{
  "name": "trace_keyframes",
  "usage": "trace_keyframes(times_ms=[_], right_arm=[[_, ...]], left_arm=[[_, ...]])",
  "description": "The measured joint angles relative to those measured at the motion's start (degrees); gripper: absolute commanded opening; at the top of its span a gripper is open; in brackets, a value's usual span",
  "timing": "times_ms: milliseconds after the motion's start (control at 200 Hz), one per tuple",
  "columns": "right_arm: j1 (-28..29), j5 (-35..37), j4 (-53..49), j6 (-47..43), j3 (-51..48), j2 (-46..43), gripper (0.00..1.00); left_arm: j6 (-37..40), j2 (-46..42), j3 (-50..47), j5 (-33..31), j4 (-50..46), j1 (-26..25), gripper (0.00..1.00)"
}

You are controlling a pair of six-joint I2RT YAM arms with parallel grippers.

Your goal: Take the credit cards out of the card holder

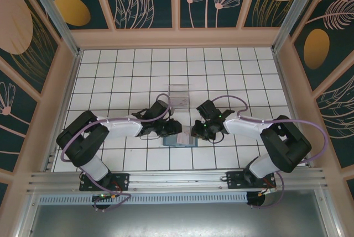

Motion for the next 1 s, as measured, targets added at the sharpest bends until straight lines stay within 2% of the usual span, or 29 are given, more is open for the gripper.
trace_keyframes(times_ms=[530,996], right_arm=[[0.15,0.26,-0.11,0.00,0.07,0.00,0.22],[0.15,0.33,-0.13,0.02,0.07,0.00,0.22]], left_arm=[[0.11,1.64,-0.79,1.40,1.53,0.11,0.31],[-0.07,2.86,-1.38,3.37,3.96,0.48,0.17]])
